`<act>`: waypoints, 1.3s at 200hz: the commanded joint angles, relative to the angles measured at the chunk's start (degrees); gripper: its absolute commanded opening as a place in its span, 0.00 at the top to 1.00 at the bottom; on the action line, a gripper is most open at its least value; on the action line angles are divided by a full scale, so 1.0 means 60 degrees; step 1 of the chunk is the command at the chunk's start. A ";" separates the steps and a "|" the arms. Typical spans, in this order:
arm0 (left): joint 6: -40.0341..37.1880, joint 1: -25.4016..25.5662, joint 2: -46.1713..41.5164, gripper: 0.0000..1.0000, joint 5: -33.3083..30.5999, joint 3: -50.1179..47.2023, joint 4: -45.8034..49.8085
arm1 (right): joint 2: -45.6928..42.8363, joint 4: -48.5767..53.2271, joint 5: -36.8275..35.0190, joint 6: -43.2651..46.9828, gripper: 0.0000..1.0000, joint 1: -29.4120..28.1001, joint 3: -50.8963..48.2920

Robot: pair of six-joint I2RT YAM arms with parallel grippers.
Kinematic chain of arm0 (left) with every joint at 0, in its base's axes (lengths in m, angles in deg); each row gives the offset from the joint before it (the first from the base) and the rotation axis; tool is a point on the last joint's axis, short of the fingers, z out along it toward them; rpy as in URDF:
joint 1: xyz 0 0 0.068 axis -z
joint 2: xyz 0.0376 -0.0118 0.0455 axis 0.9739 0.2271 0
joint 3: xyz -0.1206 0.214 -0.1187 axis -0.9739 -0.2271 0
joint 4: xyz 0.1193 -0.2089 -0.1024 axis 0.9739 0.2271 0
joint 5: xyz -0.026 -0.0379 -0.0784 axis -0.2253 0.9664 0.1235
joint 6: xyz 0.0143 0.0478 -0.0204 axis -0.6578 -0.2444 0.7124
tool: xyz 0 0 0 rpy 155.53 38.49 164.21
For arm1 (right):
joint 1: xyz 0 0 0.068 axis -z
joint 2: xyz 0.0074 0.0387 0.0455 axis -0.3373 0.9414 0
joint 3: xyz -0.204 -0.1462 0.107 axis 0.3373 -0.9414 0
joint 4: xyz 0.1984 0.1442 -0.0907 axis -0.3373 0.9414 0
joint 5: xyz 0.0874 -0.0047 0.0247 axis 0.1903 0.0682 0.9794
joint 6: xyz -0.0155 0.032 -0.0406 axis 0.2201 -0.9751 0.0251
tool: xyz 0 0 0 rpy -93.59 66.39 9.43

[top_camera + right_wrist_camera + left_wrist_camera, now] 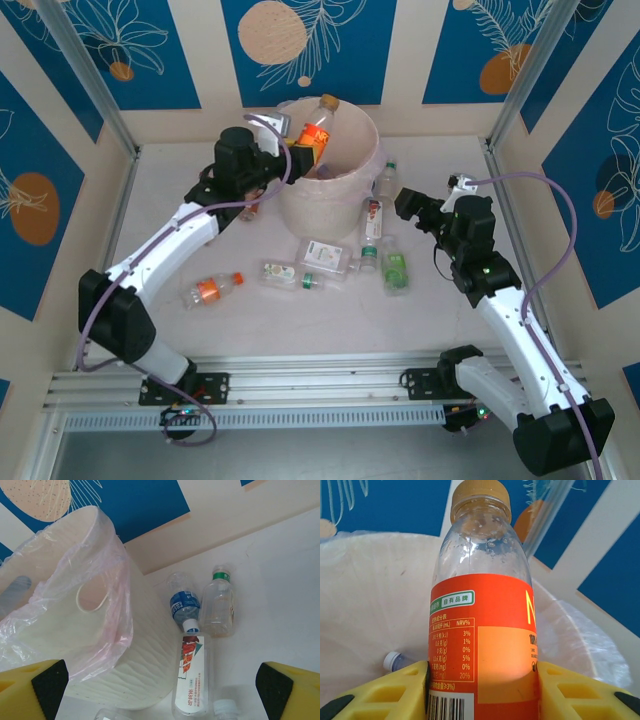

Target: Put the plastic bottles in the bin

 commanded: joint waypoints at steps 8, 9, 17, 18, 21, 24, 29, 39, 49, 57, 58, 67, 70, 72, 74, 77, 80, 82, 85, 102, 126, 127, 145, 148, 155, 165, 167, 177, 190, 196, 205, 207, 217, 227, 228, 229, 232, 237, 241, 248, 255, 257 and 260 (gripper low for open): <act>0.1361 0.0127 0.0454 0.94 -0.1245 0.0472 0.0268 | -0.0153 0.0103 -0.0066 -0.0037 0.02 0.0062 0.0040; 0.1386 0.0132 0.0469 0.94 -0.1262 0.0474 0.0268 | -0.0150 0.0116 -0.0068 -0.0037 0.02 0.0053 0.0036; 0.1567 0.0179 0.0599 0.94 -0.1387 0.0518 0.0269 | -0.0165 0.0185 -0.0084 -0.0026 0.02 0.0060 0.0047; 0.1577 0.0188 0.0608 0.94 -0.1398 0.0526 0.0275 | -0.0171 0.0193 -0.0091 -0.0024 0.02 0.0060 0.0054; 0.1631 0.0208 0.0655 0.94 -0.1430 0.0545 0.0290 | -0.0177 0.0229 -0.0102 -0.0023 0.02 0.0060 0.0063; 0.1678 0.0229 0.0692 0.93 -0.1456 0.0567 0.0301 | -0.0172 0.0261 -0.0112 -0.0015 0.02 0.0061 0.0073; 0.1747 0.0254 0.0766 0.93 -0.1493 0.0620 0.0345 | -0.0177 0.0323 -0.0139 -0.0003 0.02 0.0062 0.0076; 0.1815 0.0326 0.0928 0.91 -0.1540 0.0741 0.0480 | -0.0192 0.0418 -0.0185 0.0044 0.02 0.0074 0.0105; 0.1822 0.0384 0.1062 0.87 -0.1566 0.0929 0.0684 | -0.0207 0.0486 -0.0236 0.0091 0.01 0.0077 0.0120; 0.1808 0.0422 0.1142 0.77 -0.1598 0.1075 0.0833 | -0.0223 0.0523 -0.0255 0.0120 0.02 0.0080 0.0120; 0.1800 0.0427 0.1150 0.75 -0.1607 0.1083 0.0843 | -0.0222 0.0531 -0.0250 0.0115 0.02 0.0077 0.0120; 0.1726 0.0445 0.1191 0.62 -0.1614 0.1214 0.0973 | -0.0236 0.0549 -0.0282 0.0139 0.01 0.0083 0.0120; 0.1717 0.0446 0.1188 0.57 -0.1615 0.1246 0.1004 | -0.0232 0.0552 -0.0278 0.0139 0.02 0.0088 0.0120; 0.1718 0.0442 0.1198 0.55 -0.1615 0.1273 0.1019 | -0.0235 0.0553 -0.0287 0.0150 0.02 0.0096 0.0120; 0.1707 0.0434 0.1201 0.52 -0.1615 0.1291 0.1034 | -0.0225 0.0553 -0.0289 0.0153 0.02 0.0091 0.0113; 0.1693 0.0444 0.1191 0.48 -0.1626 0.1314 0.1050 | -0.0236 0.0555 -0.0302 0.0153 0.02 0.0095 0.0106; 0.1676 0.0442 0.1188 0.44 -0.1629 0.1345 0.1065 | -0.0242 0.0553 -0.0304 0.0153 0.02 0.0090 0.0106; 0.1656 0.0452 0.1187 0.42 -0.1630 0.1360 0.1082 | -0.0234 0.0553 -0.0304 0.0150 0.02 0.0089 0.0098; 0.1648 0.0448 0.1176 0.40 -0.1630 0.1380 0.1098 | -0.0228 0.0553 -0.0304 0.0153 0.02 0.0089 0.0094; 0.1547 0.0450 0.1110 0.29 -0.1630 0.1493 0.1228 | -0.0222 0.0532 -0.0307 0.0165 0.02 0.0113 0.0063; 0.1347 0.0455 0.0901 0.13 -0.1504 0.1520 0.1262 | -0.0207 0.0523 -0.0304 0.0167 0.02 0.0118 0.0047; 0.1342 0.0458 0.0890 0.13 -0.1494 0.1526 0.1263 | -0.0207 0.0531 -0.0297 0.0175 0.02 0.0118 0.0047; 0.1195 0.0453 0.0701 0.07 -0.1417 0.1502 0.1335 | -0.0207 0.0546 -0.0304 0.0171 0.02 0.0136 0.0032; 0.1180 0.0454 0.0660 0.06 -0.1424 0.1502 0.1347 | -0.0218 0.0552 -0.0286 0.0181 0.02 0.0131 0.0032; 0.1154 0.0446 0.0561 0.04 -0.1412 0.1502 0.1406 | -0.0207 0.0560 -0.0290 0.0180 0.01 0.0153 0.0032; 0.1118 0.0459 0.0398 0.01 -0.1356 0.1469 0.1436 | -0.0207 0.0568 -0.0289 0.0172 0.02 0.0160 0.0032; 0.1110 0.0449 0.0364 0.01 -0.1353 0.1464 0.1438 | -0.0207 0.0586 -0.0290 0.0180 0.02 0.0143 0.0032; 0.1084 0.0453 0.0181 0.00 -0.1280 0.1397 0.1400 | -0.0209 0.0582 -0.0282 0.0163 0.02 0.0175 0.0032; 0.1047 0.0447 -0.0046 0.00 -0.1220 0.1288 0.1304 | -0.0214 0.0582 -0.0286 0.0152 0.02 0.0163 0.0018; 0.1023 0.0449 -0.0149 0.00 -0.1220 0.1243 0.1294 | -0.0207 0.0584 -0.0279 0.0153 0.02 0.0164 0.0019; 0.1009 0.0459 -0.0292 0.00 -0.1245 0.1184 0.1268 | -0.0207 0.0585 -0.0260 0.0146 0.01 0.0176 0.0003; 0.1002 0.0460 -0.0325 0.00 -0.1248 0.1170 0.1276 | -0.0207 0.0583 -0.0260 0.0152 0.02 0.0184 0.0003; 0.0963 0.0450 -0.0482 0.00 -0.1263 0.1097 0.1271 | -0.0207 0.0583 -0.0224 0.0172 0.02 0.0177 -0.0008; 0.0954 0.0456 -0.0651 0.00 -0.1278 0.0996 0.1241 | -0.0205 0.0559 -0.0152 0.0228 0.02 0.0179 -0.0012; 0.0955 0.0451 -0.0669 0.00 -0.1278 0.0985 0.1231 | -0.0206 0.0556 -0.0147 0.0235 0.02 0.0178 -0.0012; 0.0948 0.0456 -0.0686 0.00 -0.1278 0.0972 0.1225 | -0.0206 0.0554 -0.0138 0.0245 0.02 0.0185 -0.0012; 0.0931 0.0447 -0.0742 0.00 -0.1289 0.0923 0.1207 | -0.0227 0.0542 -0.0097 0.0273 0.02 0.0185 -0.0012; 0.0939 0.0449 -0.0832 0.00 -0.1317 0.0849 0.1160 | -0.0222 0.0513 -0.0026 0.0322 0.02 0.0178 -0.0012; 0.0955 0.0449 -0.0904 0.00 -0.1350 0.0785 0.1133 | -0.0229 0.0484 0.0032 0.0364 0.02 0.0190 -0.0025; 0.0951 0.0444 -0.1057 0.00 -0.1414 0.0639 0.1055 | -0.0248 0.0431 0.0151 0.0435 0.02 0.0178 -0.0037; 0.0954 0.0446 -0.1199 0.00 -0.1506 0.0469 0.0981 | -0.0252 0.0368 0.0342 0.0535 0.02 0.0179 -0.0041; 0.0956 0.0449 -0.1237 0.00 -0.1536 0.0420 0.0955 | -0.0258 0.0353 0.0388 0.0564 0.01 0.0177 -0.0048; 0.0952 0.0437 -0.1311 0.00 -0.1585 0.0361 0.0936 | -0.0267 0.0342 0.0433 0.0582 0.01 0.0177 -0.0054</act>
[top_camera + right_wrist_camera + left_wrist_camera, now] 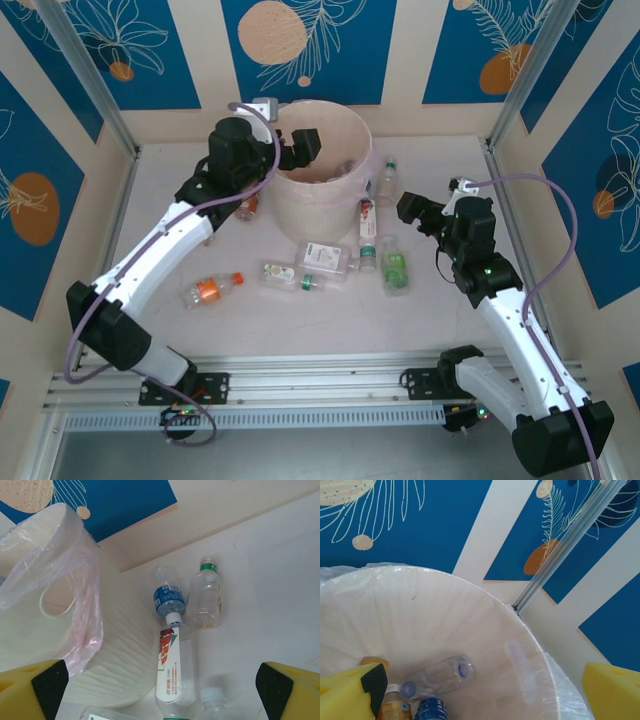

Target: Put the plastic bottles in the bin

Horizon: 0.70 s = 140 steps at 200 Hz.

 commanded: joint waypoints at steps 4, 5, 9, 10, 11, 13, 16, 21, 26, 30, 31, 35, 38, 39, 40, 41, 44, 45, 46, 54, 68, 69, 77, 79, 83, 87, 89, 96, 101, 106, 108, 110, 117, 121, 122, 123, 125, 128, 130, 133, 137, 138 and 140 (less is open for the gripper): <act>-0.0270 0.0055 -0.0578 0.00 -0.0300 -0.0572 -0.0271 | -0.0202 -0.0237 0.0564 0.0462 0.01 0.0050 -0.0057; -0.0263 0.0057 -0.0597 0.00 -0.0322 -0.0604 -0.0281 | -0.0205 -0.0249 0.0584 0.0469 0.01 0.0050 -0.0064; -0.0272 0.0059 -0.0696 0.00 -0.0384 -0.0699 -0.0290 | -0.0196 -0.0288 0.0672 0.0514 0.01 0.0058 -0.0070; -0.0272 0.0059 -0.0714 0.00 -0.0408 -0.0726 -0.0290 | -0.0194 -0.0296 0.0697 0.0517 0.01 0.0061 -0.0070; -0.0279 0.0059 -0.0738 0.00 -0.0427 -0.0747 -0.0290 | -0.0201 -0.0308 0.0723 0.0534 0.01 0.0055 -0.0077; -0.0284 0.0056 -0.0785 0.00 -0.0482 -0.0799 -0.0298 | -0.0205 -0.0320 0.0769 0.0557 0.01 0.0051 -0.0083; -0.0286 0.0046 -0.0841 0.00 -0.0541 -0.0867 -0.0291 | -0.0209 -0.0353 0.0833 0.0597 0.01 0.0051 -0.0096; -0.0297 0.0048 -0.0967 0.00 -0.0678 -0.1004 -0.0290 | -0.0214 -0.0399 0.0934 0.0655 0.01 0.0063 -0.0117; -0.0303 0.0059 -0.1102 0.00 -0.0822 -0.1140 -0.0290 | -0.0211 -0.0454 0.1021 0.0701 0.01 0.0051 -0.0142; -0.0305 0.0038 -0.1199 0.00 -0.0946 -0.1255 -0.0303 | -0.0217 -0.0493 0.1086 0.0743 0.01 0.0062 -0.0171; -0.0310 0.0041 -0.1230 0.00 -0.0967 -0.1283 -0.0304 | -0.0220 -0.0509 0.1094 0.0749 0.01 0.0063 -0.0179; -0.0314 0.0041 -0.1322 0.00 -0.1077 -0.1392 -0.0316 | -0.0227 -0.0551 0.1132 0.0787 0.01 0.0054 -0.0211; -0.0310 0.0041 -0.1412 0.00 -0.1152 -0.1485 -0.0334 | -0.0232 -0.0574 0.1157 0.0808 0.00 0.0057 -0.0234; -0.0305 0.0035 -0.1431 0.00 -0.1173 -0.1515 -0.0334 | -0.0227 -0.0593 0.1159 0.0826 0.00 0.0053 -0.0247; -0.0303 0.0026 -0.1463 0.00 -0.1198 -0.1544 -0.0341 | -0.0224 -0.0610 0.1167 0.0827 0.00 0.0059 -0.0254; -0.0295 0.0028 -0.1486 0.00 -0.1225 -0.1574 -0.0345 | -0.0223 -0.0619 0.1171 0.0828 0.00 0.0061 -0.0265; -0.0304 0.0030 -0.1570 0.00 -0.1295 -0.1662 -0.0361 | -0.0222 -0.0646 0.1175 0.0841 0.00 0.0051 -0.0292; -0.0310 0.0030 -0.1583 0.00 -0.1317 -0.1691 -0.0370 | -0.0222 -0.0659 0.1175 0.0842 0.00 0.0050 -0.0298; -0.0312 0.0023 -0.1619 0.00 -0.1343 -0.1728 -0.0389 | -0.0229 -0.0672 0.1168 0.0842 0.00 0.0057 -0.0302; -0.0313 0.0008 -0.1830 0.00 -0.1537 -0.1957 -0.0442 | -0.0227 -0.0712 0.1108 0.0837 0.00 0.0066 -0.0385; -0.0304 -0.0036 -0.2181 0.00 -0.1871 -0.2355 -0.0520 | -0.0210 -0.0663 0.0913 0.0752 0.00 0.0049 -0.0490; -0.0295 -0.0039 -0.2197 0.00 -0.1898 -0.2382 -0.0522 | -0.0201 -0.0652 0.0905 0.0754 0.00 0.0057 -0.0492; -0.0273 -0.0055 -0.2403 0.00 -0.2106 -0.2600 -0.0571 | -0.0181 -0.0524 0.0772 0.0740 0.00 0.0051 -0.0524; -0.0261 -0.0061 -0.2446 0.00 -0.2154 -0.2665 -0.0577 | -0.0179 -0.0477 0.0730 0.0729 0.00 0.0057 -0.0524; -0.0230 -0.0065 -0.2546 0.00 -0.2264 -0.2784 -0.0601 | -0.0160 -0.0411 0.0669 0.0728 0.00 0.0057 -0.0531; -0.0199 -0.0084 -0.2648 0.00 -0.2368 -0.2898 -0.0634 | -0.0150 -0.0342 0.0612 0.0723 0.00 0.0064 -0.0552; -0.0158 -0.0097 -0.2698 0.00 -0.2414 -0.2963 -0.0647 | -0.0138 -0.0307 0.0587 0.0718 0.00 0.0064 -0.0561; -0.0035 -0.0115 -0.2862 0.00 -0.2594 -0.3181 -0.0684 | -0.0120 -0.0202 0.0493 0.0690 0.00 0.0068 -0.0567; 0.0079 -0.0131 -0.3000 0.00 -0.2711 -0.3344 -0.0712 | -0.0105 -0.0154 0.0421 0.0658 0.00 0.0064 -0.0595; 0.0206 -0.0156 -0.3115 0.00 -0.2856 -0.3496 -0.0750 | -0.0105 -0.0112 0.0377 0.0625 0.00 0.0071 -0.0619; 0.0254 -0.0159 -0.3170 0.00 -0.2913 -0.3578 -0.0764 | -0.0097 -0.0114 0.0360 0.0624 0.00 0.0066 -0.0632; 0.0307 -0.0167 -0.3217 0.00 -0.2982 -0.3649 -0.0779 | -0.0095 -0.0114 0.0341 0.0616 0.00 0.0072 -0.0647; 0.0493 -0.0187 -0.3413 0.00 -0.3236 -0.3896 -0.0827 | -0.0090 -0.0114 0.0285 0.0584 0.00 0.0065 -0.0681; 0.0567 -0.0188 -0.3500 0.00 -0.3370 -0.4055 -0.0850 | -0.0091 -0.0127 0.0223 0.0546 0.00 0.0073 -0.0693; 0.0580 -0.0189 -0.3522 0.00 -0.3410 -0.4089 -0.0849 | -0.0083 -0.0128 0.0216 0.0541 0.00 0.0076 -0.0704; 0.0608 -0.0196 -0.3541 0.00 -0.3437 -0.4113 -0.0840 | -0.0079 -0.0136 0.0197 0.0531 0.00 0.0077 -0.0709; 0.0633 -0.0202 -0.3584 0.00 -0.3523 -0.4186 -0.0834 | -0.0076 -0.0149 0.0165 0.0505 0.00 0.0071 -0.0713; 0.0702 -0.0226 -0.3656 0.00 -0.3638 -0.4270 -0.0781 | -0.0083 -0.0168 0.0126 0.0480 0.00 0.0076 -0.0715; 0.0741 -0.0232 -0.3690 0.00 -0.3724 -0.4320 -0.0732 | -0.0084 -0.0179 0.0103 0.0470 0.00 0.0074 -0.0726; 0.0820 -0.0244 -0.3748 0.00 -0.3856 -0.4389 -0.0648 | -0.0089 -0.0216 0.0082 0.0463 0.00 0.0065 -0.0749; 0.0921 -0.0261 -0.3828 0.00 -0.4037 -0.4466 -0.0480 | -0.0097 -0.0257 0.0072 0.0451 0.00 0.0064 -0.0770; 0.0940 -0.0269 -0.3848 0.00 -0.4080 -0.4485 -0.0429 | -0.0086 -0.0274 0.0067 0.0449 0.00 0.0079 -0.0779; 0.1009 -0.0275 -0.3873 0.00 -0.4190 -0.4517 -0.0340 | -0.0089 -0.0297 0.0056 0.0448 0.00 0.0068 -0.0793</act>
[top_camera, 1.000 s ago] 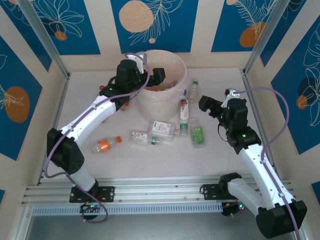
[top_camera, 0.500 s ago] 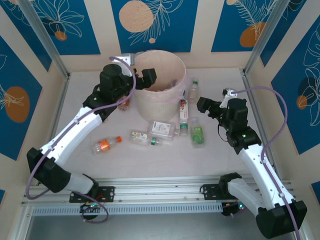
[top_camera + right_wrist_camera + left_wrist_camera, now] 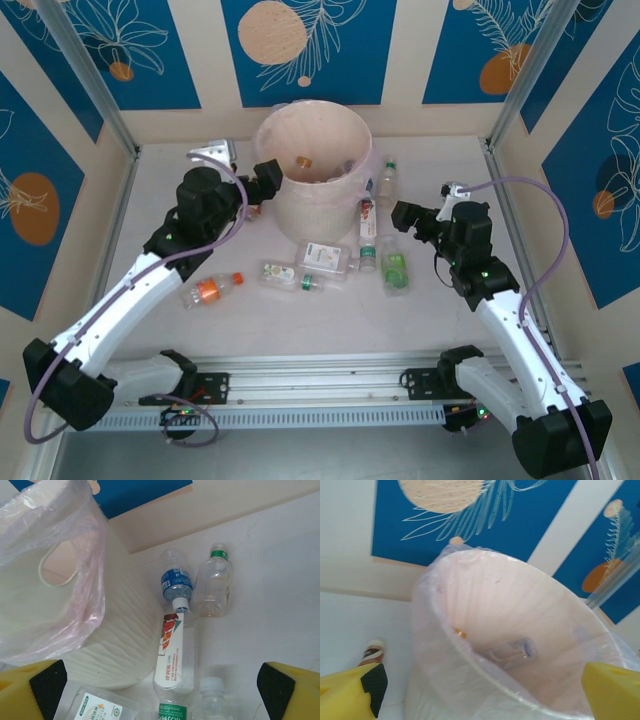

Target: Put the plastic bottles in the bin

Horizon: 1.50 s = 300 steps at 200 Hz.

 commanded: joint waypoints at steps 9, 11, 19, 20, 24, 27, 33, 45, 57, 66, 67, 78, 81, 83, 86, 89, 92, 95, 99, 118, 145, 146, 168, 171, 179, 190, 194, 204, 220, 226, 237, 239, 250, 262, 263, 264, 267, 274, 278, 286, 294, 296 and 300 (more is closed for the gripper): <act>0.1040 -0.0210 -0.0659 0.00 -0.1805 -0.0637 0.0712 | -0.0009 -0.0236 -0.0384 -0.0085 0.00 0.0079 -0.0277; 0.1113 -0.0225 -0.0698 0.00 -0.1922 -0.0671 0.0848 | -0.0006 -0.0251 -0.0367 -0.0083 0.00 0.0086 -0.0285; 0.1466 -0.0266 -0.0883 0.00 -0.2324 -0.0788 0.1436 | -0.0014 -0.0412 -0.0215 -0.0017 0.00 0.0085 -0.0354; 0.1519 -0.0272 -0.0912 0.00 -0.2396 -0.0796 0.1509 | -0.0016 -0.0427 -0.0194 -0.0012 0.00 0.0089 -0.0360; 0.1725 -0.0296 -0.1015 0.00 -0.2603 -0.0851 0.1839 | -0.0021 -0.0524 -0.0102 0.0006 0.00 0.0079 -0.0398; 0.1890 -0.0311 -0.1098 0.00 -0.2765 -0.0900 0.2103 | -0.0018 -0.0595 -0.0049 0.0016 0.00 0.0082 -0.0434; 0.2262 -0.0336 -0.1259 0.00 -0.3055 -0.0993 0.2582 | -0.0016 -0.0750 0.0034 0.0014 0.00 0.0085 -0.0507; 0.2907 -0.0404 -0.1606 0.00 -0.3418 -0.1206 0.3465 | -0.0009 -0.1040 0.0130 0.0007 0.01 0.0092 -0.0678; 0.3534 -0.0515 -0.1916 0.00 -0.3508 -0.1432 0.4190 | -0.0026 -0.1417 0.0256 0.0026 0.01 0.0091 -0.0869; 0.4008 -0.0641 -0.2109 0.00 -0.3408 -0.1605 0.4631 | -0.0073 -0.1778 0.0572 0.0121 0.01 0.0086 -0.1033; 0.4057 -0.0650 -0.2133 0.00 -0.3392 -0.1622 0.4674 | -0.0082 -0.1820 0.0595 0.0137 0.01 0.0089 -0.1058; 0.4405 -0.0878 -0.2313 0.00 -0.3019 -0.1786 0.5159 | -0.0198 -0.2399 0.1380 0.0393 0.01 0.0086 -0.1302; 0.4492 -0.0966 -0.2352 0.00 -0.2883 -0.1818 0.5292 | -0.0228 -0.2567 0.1557 0.0438 0.01 0.0078 -0.1389; 0.4558 -0.1014 -0.2359 0.00 -0.2818 -0.1838 0.5384 | -0.0253 -0.2676 0.1647 0.0452 0.01 0.0067 -0.1442; 0.4701 -0.1106 -0.2381 0.00 -0.2708 -0.1854 0.5564 | -0.0292 -0.2806 0.1749 0.0460 0.01 0.0053 -0.1508; 0.4849 -0.1182 -0.2401 0.00 -0.2605 -0.1876 0.5744 | -0.0315 -0.2922 0.1812 0.0441 0.01 0.0050 -0.1567; 0.5005 -0.1268 -0.2398 0.00 -0.2507 -0.1894 0.5949 | -0.0347 -0.3018 0.1854 0.0424 0.01 0.0051 -0.1606; 0.5176 -0.1350 -0.2405 0.00 -0.2418 -0.1909 0.6153 | -0.0373 -0.3098 0.1861 0.0407 0.01 0.0037 -0.1664; 0.5400 -0.1468 -0.2407 0.00 -0.2303 -0.1941 0.6407 | -0.0410 -0.3159 0.1864 0.0392 0.01 0.0035 -0.1705; 0.6833 -0.2007 -0.2402 0.00 -0.1961 -0.2063 0.7859 | -0.0578 -0.3225 0.1720 0.0416 0.01 -0.0001 -0.1815; 0.8618 -0.2979 -0.2293 0.00 -0.0020 -0.2304 0.8902 | -0.0799 -0.3053 0.1497 0.0520 0.01 0.0005 -0.1878; 0.8677 -0.2991 -0.2276 0.00 0.0096 -0.2316 0.8875 | -0.0799 -0.3053 0.1497 0.0520 0.01 0.0005 -0.1878; 0.9405 -0.2992 -0.1819 0.00 0.2216 -0.2701 0.7577 | -0.0923 -0.2993 0.1494 0.0523 0.01 0.0001 -0.1860; 0.9575 -0.2996 -0.1728 0.00 0.2264 -0.2731 0.7603 | -0.0938 -0.2993 0.1500 0.0524 0.01 -0.0006 -0.1860; 1.0111 -0.3001 -0.1538 0.00 0.2115 -0.2837 0.7844 | -0.0967 -0.2941 0.1500 0.0533 0.01 -0.0003 -0.1838; 1.0761 -0.3023 -0.1380 0.00 0.1839 -0.3152 0.7970 | -0.1040 -0.2860 0.1468 0.0531 0.01 -0.0006 -0.1817; 1.0952 -0.3042 -0.1365 0.00 0.1804 -0.3307 0.7891 | -0.1078 -0.2830 0.1447 0.0534 0.01 -0.0007 -0.1823; 1.1349 -0.3068 -0.1365 0.00 0.1794 -0.3651 0.7556 | -0.1175 -0.2711 0.1396 0.0562 0.01 -0.0022 -0.1818; 1.1638 -0.3102 -0.1241 0.00 0.1747 -0.3943 0.7146 | -0.1323 -0.2600 0.1286 0.0641 0.01 -0.0016 -0.1864; 1.1683 -0.3124 -0.1135 0.00 0.1810 -0.3967 0.7084 | -0.1362 -0.2560 0.1252 0.0675 0.01 -0.0014 -0.1874; 1.1666 -0.3130 -0.0908 0.00 0.1921 -0.3933 0.7024 | -0.1434 -0.2484 0.1219 0.0753 0.01 -0.0014 -0.1861; 1.1665 -0.3133 -0.0870 0.00 0.1936 -0.3919 0.7037 | -0.1437 -0.2468 0.1218 0.0769 0.01 -0.0022 -0.1842; 1.1716 -0.3156 -0.0675 0.00 0.1895 -0.3852 0.7196 | -0.1471 -0.2371 0.1187 0.0797 0.01 -0.0011 -0.1811; 1.1828 -0.3247 -0.0590 0.00 0.1659 -0.3926 0.7220 | -0.1497 -0.2330 0.1161 0.0827 0.01 -0.0016 -0.1799; 1.1834 -0.3271 -0.0590 0.00 0.1639 -0.3947 0.7206 | -0.1497 -0.2331 0.1160 0.0827 0.01 -0.0013 -0.1808; 1.1838 -0.3283 -0.0589 0.00 0.1614 -0.3965 0.7185 | -0.1497 -0.2331 0.1160 0.0827 0.01 -0.0011 -0.1805; 1.1848 -0.3327 -0.0589 0.00 0.1543 -0.4019 0.7135 | -0.1497 -0.2326 0.1159 0.0828 0.02 -0.0022 -0.1815; 1.1866 -0.3517 -0.0587 0.00 0.1427 -0.4145 0.6956 | -0.1497 -0.2321 0.1159 0.0837 0.01 -0.0016 -0.1806; 1.1855 -0.3615 -0.0578 0.00 0.1362 -0.4239 0.6823 | -0.1497 -0.2328 0.1152 0.0839 0.01 -0.0023 -0.1814; 1.1828 -0.3804 -0.0534 0.01 0.1224 -0.4363 0.6561 | -0.1495 -0.2331 0.1159 0.0844 0.01 -0.0024 -0.1803; 1.1841 -0.3952 -0.0429 0.01 0.1144 -0.4417 0.6358 | -0.1496 -0.2324 0.1174 0.0857 0.02 -0.0022 -0.1799; 1.1830 -0.3983 -0.0392 0.01 0.1130 -0.4428 0.6303 | -0.1497 -0.2315 0.1174 0.0857 0.02 -0.0020 -0.1797; 1.1808 -0.4035 -0.0320 0.01 0.1131 -0.4436 0.6187 | -0.1497 -0.2304 0.1174 0.0857 0.02 -0.0013 -0.1787</act>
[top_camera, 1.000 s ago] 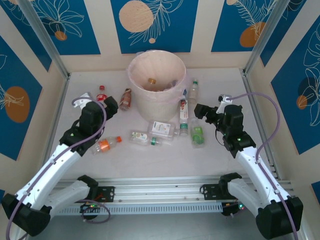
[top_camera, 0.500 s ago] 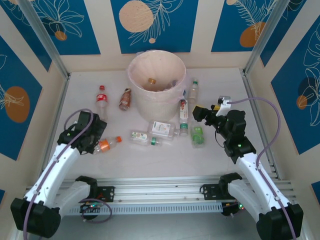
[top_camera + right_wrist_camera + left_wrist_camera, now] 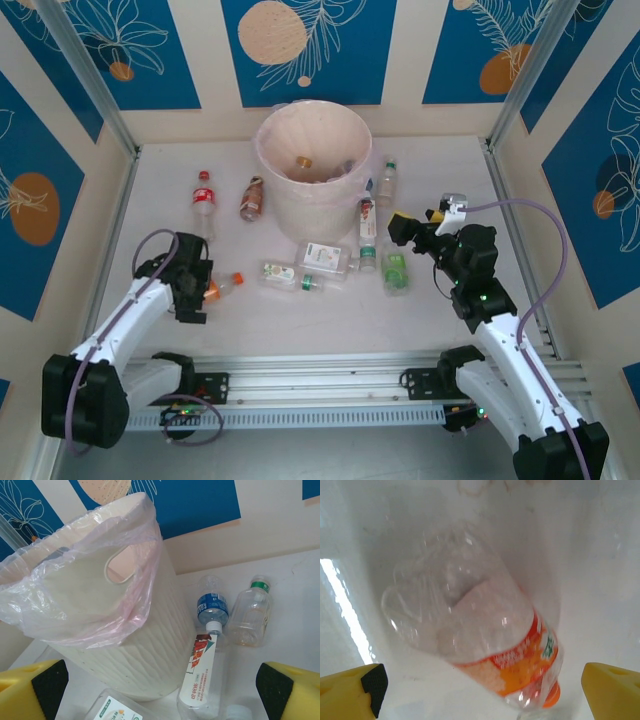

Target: Put the plastic bottles in the bin

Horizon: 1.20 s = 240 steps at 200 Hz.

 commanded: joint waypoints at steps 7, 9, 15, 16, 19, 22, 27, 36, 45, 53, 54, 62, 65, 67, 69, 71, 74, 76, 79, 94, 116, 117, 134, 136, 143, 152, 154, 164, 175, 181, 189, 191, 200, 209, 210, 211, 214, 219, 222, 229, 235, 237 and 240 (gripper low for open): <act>0.0227 -0.0490 0.0401 0.00 -0.0385 -0.0277 -0.0766 | -0.0109 0.0115 -0.0130 0.0227 0.02 -0.0050 0.0034; 0.0235 -0.0516 0.0447 0.00 -0.0377 -0.0262 -0.0816 | -0.0099 0.0138 -0.0130 0.0227 0.02 -0.0055 0.0043; 0.0227 -0.0537 0.0592 0.00 -0.0349 -0.0233 -0.0942 | -0.0119 0.0185 -0.0137 0.0227 0.02 -0.0048 0.0082; 0.0232 -0.0545 0.0615 0.00 -0.0344 -0.0233 -0.0966 | -0.0119 0.0189 -0.0134 0.0227 0.02 -0.0045 0.0086; 0.0226 -0.0552 0.0688 0.01 -0.0333 -0.0222 -0.1010 | -0.0127 0.0221 -0.0131 0.0236 0.02 -0.0052 0.0096; 0.0253 -0.0564 0.0767 0.01 -0.0303 -0.0198 -0.1041 | -0.0132 0.0238 -0.0127 0.0246 0.02 -0.0056 0.0114; 0.0299 -0.0568 0.0892 0.01 -0.0237 -0.0185 -0.1087 | -0.0155 0.0287 -0.0129 0.0251 0.02 -0.0057 0.0140; 0.0351 -0.0595 0.1082 0.01 -0.0127 -0.0187 -0.1210 | -0.0194 0.0325 -0.0144 0.0255 0.02 -0.0061 0.0171; 0.0451 -0.0596 0.1253 0.02 -0.0078 -0.0238 -0.1292 | -0.0261 0.0355 -0.0173 0.0255 0.02 -0.0070 0.0157; 0.0524 -0.0611 0.1352 0.04 -0.0140 -0.0317 -0.1418 | -0.0317 0.0355 -0.0214 0.0239 0.02 -0.0057 0.0142; 0.0528 -0.0612 0.1376 0.04 -0.0152 -0.0326 -0.1438 | -0.0321 0.0355 -0.0223 0.0240 0.02 -0.0057 0.0145; 0.0555 -0.0635 0.1460 0.07 -0.0253 -0.0435 -0.1604 | -0.0345 0.0355 -0.0258 0.0231 0.02 -0.0068 0.0115; 0.0573 -0.0646 0.1486 0.08 -0.0285 -0.0483 -0.1667 | -0.0368 0.0355 -0.0282 0.0236 0.02 -0.0067 0.0113; 0.0574 -0.0643 0.1517 0.08 -0.0312 -0.0504 -0.1723 | -0.0368 0.0355 -0.0296 0.0233 0.02 -0.0063 0.0110; 0.0564 -0.0656 0.1532 0.09 -0.0333 -0.0531 -0.1806 | -0.0361 0.0362 -0.0307 0.0250 0.02 -0.0069 0.0109; 0.0528 -0.0656 0.1543 0.09 -0.0357 -0.0556 -0.1897 | -0.0363 0.0368 -0.0306 0.0251 0.02 -0.0067 0.0105; 0.0448 -0.0663 0.1590 0.10 -0.0401 -0.0623 -0.2081 | -0.0372 0.0366 -0.0319 0.0248 0.02 -0.0062 0.0106; 0.0386 -0.0673 0.1612 0.11 -0.0439 -0.0656 -0.2200 | -0.0369 0.0376 -0.0320 0.0254 0.02 -0.0065 0.0112; 0.0313 -0.0675 0.1643 0.12 -0.0493 -0.0692 -0.2322 | -0.0369 0.0380 -0.0321 0.0254 0.02 -0.0063 0.0122; -0.0043 -0.0678 0.1902 0.18 -0.0717 -0.0650 -0.2556 | -0.0361 0.0428 -0.0321 0.0248 0.02 -0.0066 0.0174; -0.0617 -0.0686 0.2144 0.27 -0.0937 -0.0527 -0.2664 | -0.0365 0.0499 -0.0349 0.0240 0.02 -0.0071 0.0216; -0.0636 -0.0686 0.2138 0.27 -0.0953 -0.0534 -0.2691 | -0.0360 0.0500 -0.0342 0.0241 0.02 -0.0071 0.0219; -0.0988 -0.0685 0.1961 0.37 -0.1147 -0.0805 -0.3215 | -0.0369 0.0573 -0.0372 0.0241 0.02 -0.0084 0.0265; -0.1039 -0.0685 0.1925 0.38 -0.1190 -0.0841 -0.3281 | -0.0369 0.0578 -0.0366 0.0241 0.02 -0.0078 0.0276; -0.1297 -0.0689 0.1793 0.42 -0.1332 -0.0944 -0.3484 | -0.0369 0.0615 -0.0392 0.0241 0.02 -0.0080 0.0287; -0.1880 -0.0689 0.1663 0.47 -0.1556 -0.0984 -0.3679 | -0.0369 0.0605 -0.0439 0.0241 0.02 -0.0086 0.0295; -0.1983 -0.0694 0.1649 0.49 -0.1618 -0.0959 -0.3661 | -0.0369 0.0604 -0.0445 0.0234 0.02 -0.0082 0.0298; -0.2471 -0.0685 0.1580 0.54 -0.1945 -0.0788 -0.3298 | -0.0380 0.0576 -0.0492 0.0244 0.02 -0.0091 0.0280; -0.3061 -0.0685 0.1483 0.61 -0.2243 -0.0623 -0.3026 | -0.0374 0.0539 -0.0537 0.0236 0.02 -0.0086 0.0280; -0.3367 -0.0694 0.1391 0.66 -0.2341 -0.0573 -0.2960 | -0.0354 0.0531 -0.0561 0.0241 0.02 -0.0085 0.0295; -0.3674 -0.0685 0.1208 0.68 -0.2442 -0.0578 -0.2940 | -0.0340 0.0531 -0.0597 0.0245 0.02 -0.0077 0.0309; -0.3743 -0.0693 0.1154 0.68 -0.2466 -0.0601 -0.2957 | -0.0340 0.0527 -0.0609 0.0253 0.02 -0.0084 0.0309; -0.4121 -0.0687 0.0877 0.68 -0.2536 -0.0699 -0.3135 | -0.0339 0.0531 -0.0668 0.0248 0.02 -0.0078 0.0337; -0.4587 -0.0686 0.0504 0.69 -0.2599 -0.0820 -0.3413 | -0.0328 0.0531 -0.0712 0.0235 0.02 -0.0060 0.0358; -0.4642 -0.0686 0.0461 0.69 -0.2598 -0.0834 -0.3446 | -0.0326 0.0531 -0.0714 0.0231 0.02 -0.0058 0.0363; -0.4700 -0.0686 0.0425 0.69 -0.2604 -0.0848 -0.3478 | -0.0333 0.0531 -0.0722 0.0236 0.02 -0.0065 0.0358; -0.4894 -0.0693 0.0295 0.69 -0.2621 -0.0888 -0.3589 | -0.0328 0.0531 -0.0737 0.0241 0.02 -0.0063 0.0354; -0.5218 -0.0687 0.0081 0.69 -0.2617 -0.0927 -0.3754 | -0.0325 0.0523 -0.0766 0.0228 0.02 -0.0066 0.0353; -0.5426 -0.0686 -0.0069 0.69 -0.2604 -0.0946 -0.3829 | -0.0325 0.0519 -0.0774 0.0227 0.02 -0.0063 0.0353; -0.5903 -0.0685 -0.0399 0.69 -0.2556 -0.0985 -0.4018 | -0.0325 0.0531 -0.0797 0.0219 0.02 -0.0064 0.0368; -0.6296 -0.0692 -0.0686 0.70 -0.2474 -0.1030 -0.4179 | -0.0325 0.0531 -0.0804 0.0212 0.02 -0.0059 0.0368; -0.6453 -0.0687 -0.0788 0.70 -0.2426 -0.1044 -0.4244 | -0.0325 0.0524 -0.0804 0.0212 0.02 -0.0061 0.0368; -0.6628 -0.0686 -0.0933 0.70 -0.2370 -0.1077 -0.4348 | -0.0325 0.0526 -0.0828 0.0210 0.02 -0.0068 0.0368</act>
